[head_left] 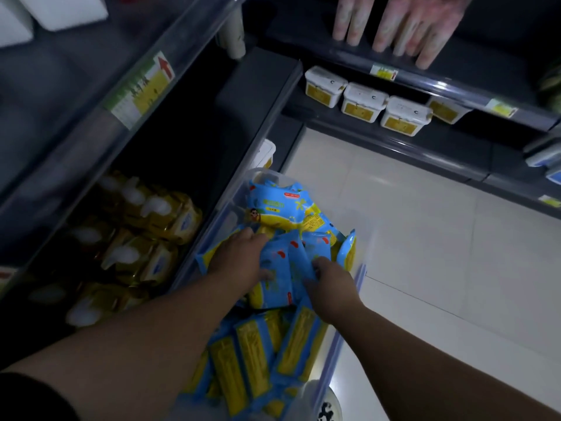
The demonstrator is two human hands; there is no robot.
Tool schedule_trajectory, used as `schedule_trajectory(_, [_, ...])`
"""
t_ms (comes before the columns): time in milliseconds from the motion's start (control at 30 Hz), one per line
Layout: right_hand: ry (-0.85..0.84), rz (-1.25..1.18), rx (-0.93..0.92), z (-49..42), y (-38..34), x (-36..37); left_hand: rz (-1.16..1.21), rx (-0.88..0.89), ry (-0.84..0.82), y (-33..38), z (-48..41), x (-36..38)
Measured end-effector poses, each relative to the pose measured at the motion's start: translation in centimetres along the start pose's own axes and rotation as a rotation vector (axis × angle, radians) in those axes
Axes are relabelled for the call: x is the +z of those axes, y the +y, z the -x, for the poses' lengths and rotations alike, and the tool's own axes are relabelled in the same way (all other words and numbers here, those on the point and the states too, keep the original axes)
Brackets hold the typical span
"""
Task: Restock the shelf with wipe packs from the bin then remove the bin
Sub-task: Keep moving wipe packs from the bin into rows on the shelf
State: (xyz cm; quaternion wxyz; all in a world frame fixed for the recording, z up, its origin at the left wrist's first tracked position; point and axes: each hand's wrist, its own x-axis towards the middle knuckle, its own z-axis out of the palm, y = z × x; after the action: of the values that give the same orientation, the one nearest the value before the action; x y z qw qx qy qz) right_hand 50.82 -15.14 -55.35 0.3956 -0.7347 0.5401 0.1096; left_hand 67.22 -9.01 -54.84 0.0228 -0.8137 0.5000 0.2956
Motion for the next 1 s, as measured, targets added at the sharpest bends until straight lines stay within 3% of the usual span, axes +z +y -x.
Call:
schedule_trajectory(267, [0.131,-0.256,-0.068,2.0,-2.8,-5.0,0.290,-0.029,0.064,0.3,4.9,-5.0])
schedule_trajectory(433, [0.148,-0.453,-0.143,4.7,-5.6,-9.6,0.398,-0.092,0.192,1.2,10.4,-9.2])
schedule_trajectory(700, [-0.048,-0.661,-0.405,12.5,-12.1,-17.0,0.451,-0.201,0.486,3.5,21.9,-17.7])
schedule_trajectory(1000, [-0.259,-0.669,-0.815,23.6,-21.2,-21.4,0.422,-0.328,0.895,3.8,37.9,-24.7])
